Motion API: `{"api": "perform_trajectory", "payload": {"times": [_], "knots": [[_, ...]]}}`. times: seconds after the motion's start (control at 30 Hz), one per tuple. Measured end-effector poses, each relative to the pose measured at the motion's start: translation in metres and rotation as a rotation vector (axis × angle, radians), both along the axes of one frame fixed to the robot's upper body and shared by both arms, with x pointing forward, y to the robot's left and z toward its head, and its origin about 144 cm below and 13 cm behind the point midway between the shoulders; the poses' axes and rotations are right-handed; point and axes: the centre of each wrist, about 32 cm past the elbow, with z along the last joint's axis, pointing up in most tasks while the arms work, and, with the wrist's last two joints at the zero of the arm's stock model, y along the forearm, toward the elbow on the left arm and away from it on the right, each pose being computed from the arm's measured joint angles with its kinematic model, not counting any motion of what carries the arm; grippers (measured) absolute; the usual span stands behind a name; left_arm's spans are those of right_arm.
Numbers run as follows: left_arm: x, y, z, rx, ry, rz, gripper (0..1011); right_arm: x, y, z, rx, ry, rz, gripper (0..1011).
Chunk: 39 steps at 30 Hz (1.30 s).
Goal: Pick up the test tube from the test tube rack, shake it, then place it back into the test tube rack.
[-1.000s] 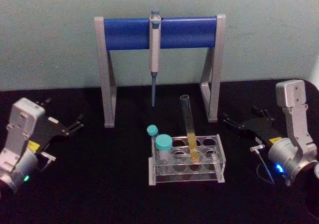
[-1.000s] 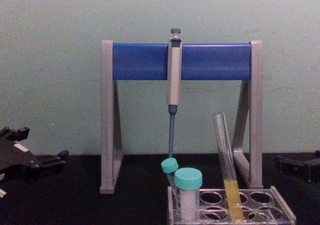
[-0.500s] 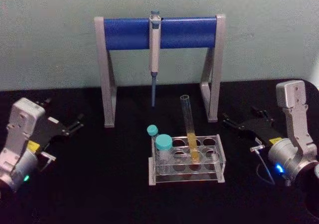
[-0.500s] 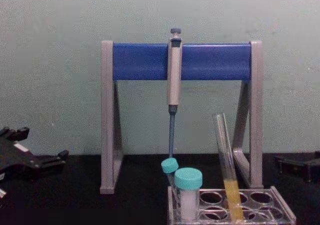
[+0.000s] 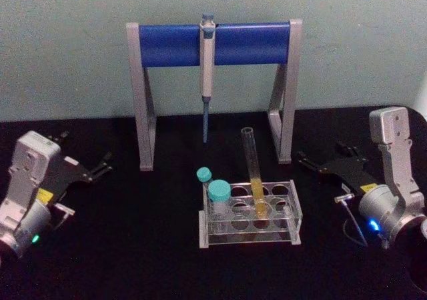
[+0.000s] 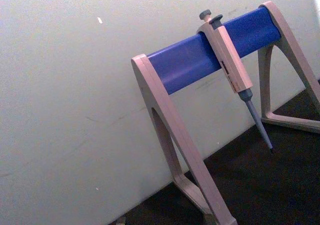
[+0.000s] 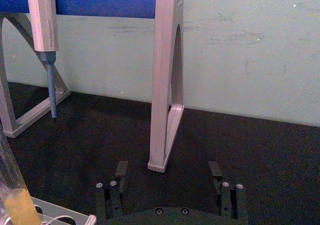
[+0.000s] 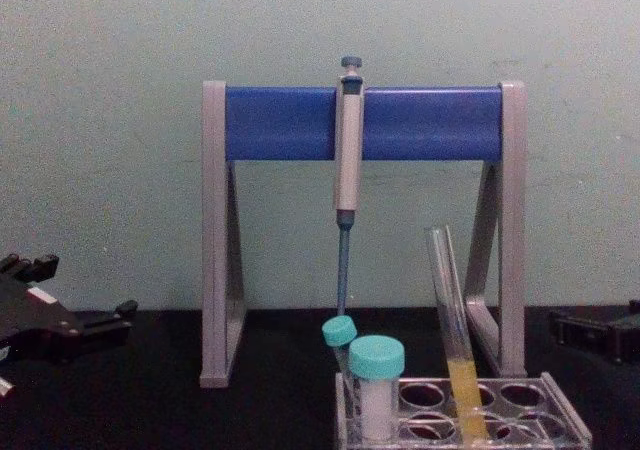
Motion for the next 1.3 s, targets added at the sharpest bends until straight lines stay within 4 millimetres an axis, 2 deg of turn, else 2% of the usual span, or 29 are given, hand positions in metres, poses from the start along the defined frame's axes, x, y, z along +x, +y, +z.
{"api": "perform_trajectory", "payload": {"times": [1.3], "knots": [[0.0,0.0,0.0,0.0,0.0,0.0,1001,0.0,0.0001,0.0001,-0.001,-0.001,0.0,1000]]}}
